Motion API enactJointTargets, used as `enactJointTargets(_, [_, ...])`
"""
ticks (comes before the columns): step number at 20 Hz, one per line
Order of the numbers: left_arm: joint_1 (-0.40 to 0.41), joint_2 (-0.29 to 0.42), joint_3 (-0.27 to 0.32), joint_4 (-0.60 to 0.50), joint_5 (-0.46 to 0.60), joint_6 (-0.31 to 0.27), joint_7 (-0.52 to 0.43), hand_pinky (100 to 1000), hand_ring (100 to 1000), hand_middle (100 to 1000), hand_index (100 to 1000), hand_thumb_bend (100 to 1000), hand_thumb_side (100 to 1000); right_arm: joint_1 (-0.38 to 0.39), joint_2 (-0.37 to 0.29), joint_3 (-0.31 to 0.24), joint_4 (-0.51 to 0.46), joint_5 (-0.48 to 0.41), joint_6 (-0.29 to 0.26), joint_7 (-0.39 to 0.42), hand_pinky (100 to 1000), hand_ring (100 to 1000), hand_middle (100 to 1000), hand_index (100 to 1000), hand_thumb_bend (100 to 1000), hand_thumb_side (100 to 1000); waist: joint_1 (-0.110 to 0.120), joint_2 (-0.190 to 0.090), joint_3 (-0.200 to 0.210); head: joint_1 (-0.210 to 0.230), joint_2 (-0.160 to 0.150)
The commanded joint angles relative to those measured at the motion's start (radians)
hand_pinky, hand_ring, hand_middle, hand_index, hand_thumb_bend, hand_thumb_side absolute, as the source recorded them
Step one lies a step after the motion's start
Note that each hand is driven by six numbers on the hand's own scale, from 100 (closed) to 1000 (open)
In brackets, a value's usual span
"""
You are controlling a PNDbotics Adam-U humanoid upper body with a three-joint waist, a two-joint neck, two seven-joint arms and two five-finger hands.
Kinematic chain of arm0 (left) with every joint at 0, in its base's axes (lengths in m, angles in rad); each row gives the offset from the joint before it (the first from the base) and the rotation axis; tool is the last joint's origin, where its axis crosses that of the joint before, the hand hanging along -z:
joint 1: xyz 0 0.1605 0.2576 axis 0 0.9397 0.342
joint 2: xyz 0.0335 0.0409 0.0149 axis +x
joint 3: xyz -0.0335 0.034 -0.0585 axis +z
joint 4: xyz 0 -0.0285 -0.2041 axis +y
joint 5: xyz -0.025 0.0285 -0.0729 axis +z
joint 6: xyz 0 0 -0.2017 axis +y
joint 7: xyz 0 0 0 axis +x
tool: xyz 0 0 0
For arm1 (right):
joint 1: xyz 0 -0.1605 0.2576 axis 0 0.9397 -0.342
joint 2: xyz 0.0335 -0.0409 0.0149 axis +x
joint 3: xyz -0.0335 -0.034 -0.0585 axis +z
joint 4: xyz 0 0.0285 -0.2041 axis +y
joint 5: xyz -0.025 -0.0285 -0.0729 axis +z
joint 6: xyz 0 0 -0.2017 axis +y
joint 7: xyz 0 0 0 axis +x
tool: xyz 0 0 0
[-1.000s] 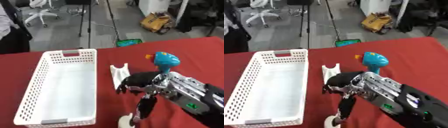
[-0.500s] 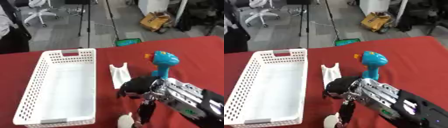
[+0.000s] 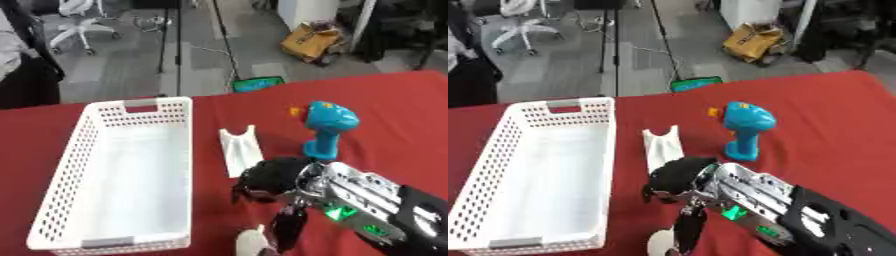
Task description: Pick up objects on the table and place them in the box.
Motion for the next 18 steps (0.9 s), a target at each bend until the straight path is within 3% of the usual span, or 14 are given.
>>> enactJointTargets(1, [-0.007,0.009,-0.001,-0.020,-0.006,0.001,-0.005,622,660,671,701,100,828,-0.009,-0.004,-0.016,-0.022,0.015,0.008,0.000,332,518,651,851,740,403,-0.002,-0.017,0.000,-0.002,-0.002])
enactJointTargets(18, [-0.003,0.011,0.002,-0.020,-0.010,0.002,-0.006,621,659,671,700,100,825,0.042,0.028,-0.036,-0.057,0.121,-0.003,-0.058,305,505,621,816,668,436,-0.005,-0.019,-0.006,0.000,-0.002])
